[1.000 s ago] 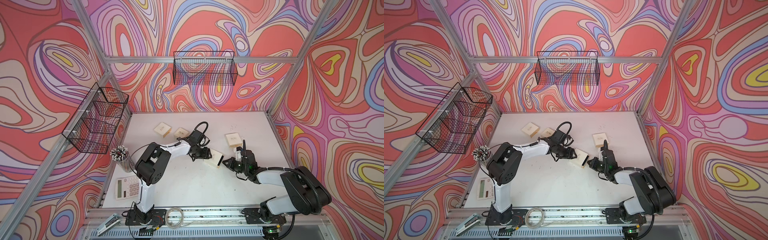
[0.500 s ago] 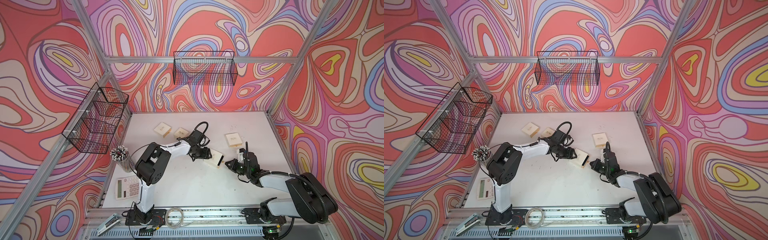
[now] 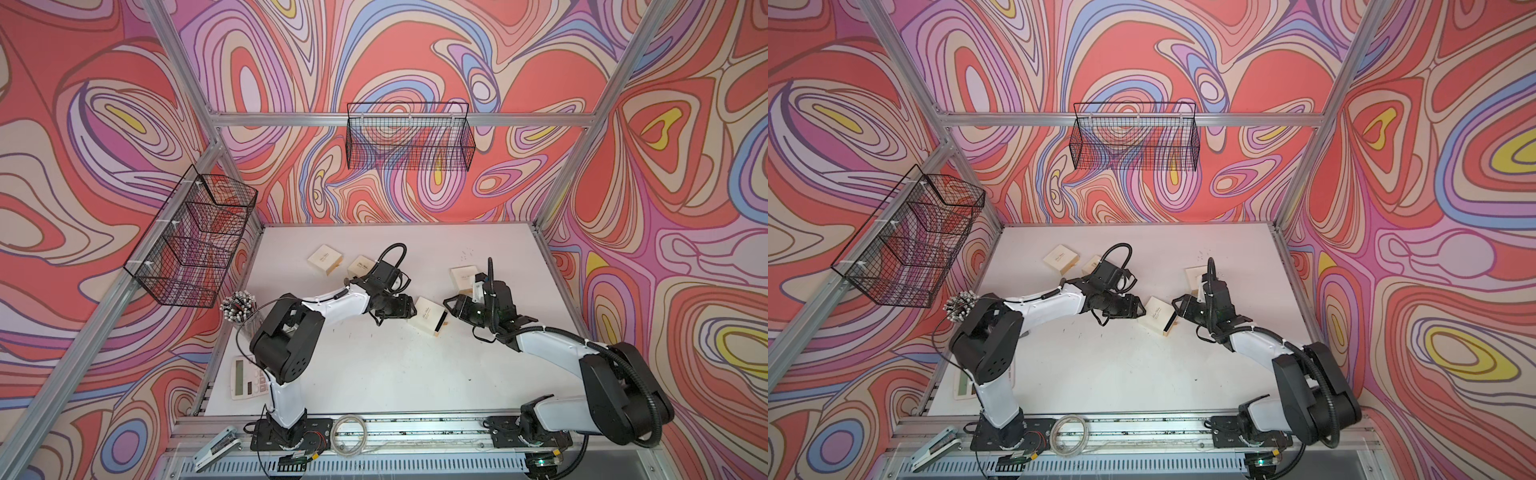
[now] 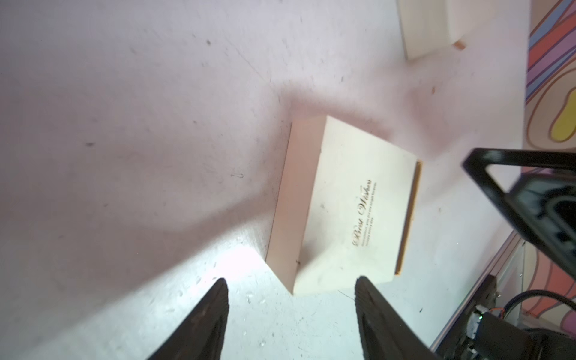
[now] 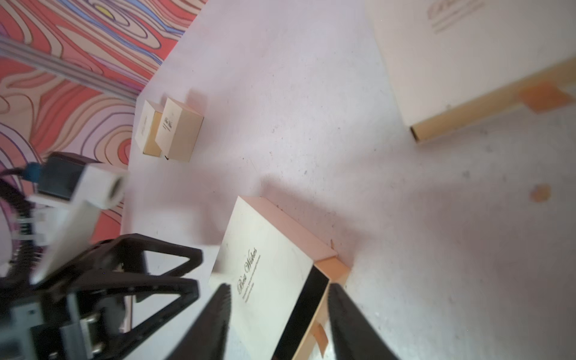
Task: Take out the earrings from the drawer-style jewelry box
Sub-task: Adjust the jewelry box at the center of the board.
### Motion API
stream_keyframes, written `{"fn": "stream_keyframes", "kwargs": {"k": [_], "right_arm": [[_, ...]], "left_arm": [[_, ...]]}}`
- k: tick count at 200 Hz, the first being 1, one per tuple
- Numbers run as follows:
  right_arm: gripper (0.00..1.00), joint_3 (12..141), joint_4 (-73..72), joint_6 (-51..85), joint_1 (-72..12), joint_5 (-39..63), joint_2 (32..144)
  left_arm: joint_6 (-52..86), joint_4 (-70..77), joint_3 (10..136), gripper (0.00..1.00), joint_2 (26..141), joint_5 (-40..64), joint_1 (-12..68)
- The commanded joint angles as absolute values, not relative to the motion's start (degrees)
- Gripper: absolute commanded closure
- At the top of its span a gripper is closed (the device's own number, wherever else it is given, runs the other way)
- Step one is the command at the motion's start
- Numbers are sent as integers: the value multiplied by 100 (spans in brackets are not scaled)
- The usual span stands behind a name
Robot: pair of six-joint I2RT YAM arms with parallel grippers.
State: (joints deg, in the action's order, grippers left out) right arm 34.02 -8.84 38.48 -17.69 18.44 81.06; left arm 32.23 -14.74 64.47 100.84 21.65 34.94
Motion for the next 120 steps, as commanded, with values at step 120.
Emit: {"fn": "stream_keyframes", "kwargs": {"k": [120], "right_arm": [[20, 4716, -835, 3249, -1793, 3154, 10125]], "left_arm": [[5273, 872, 4900, 52, 10009, 2470, 3645]]}}
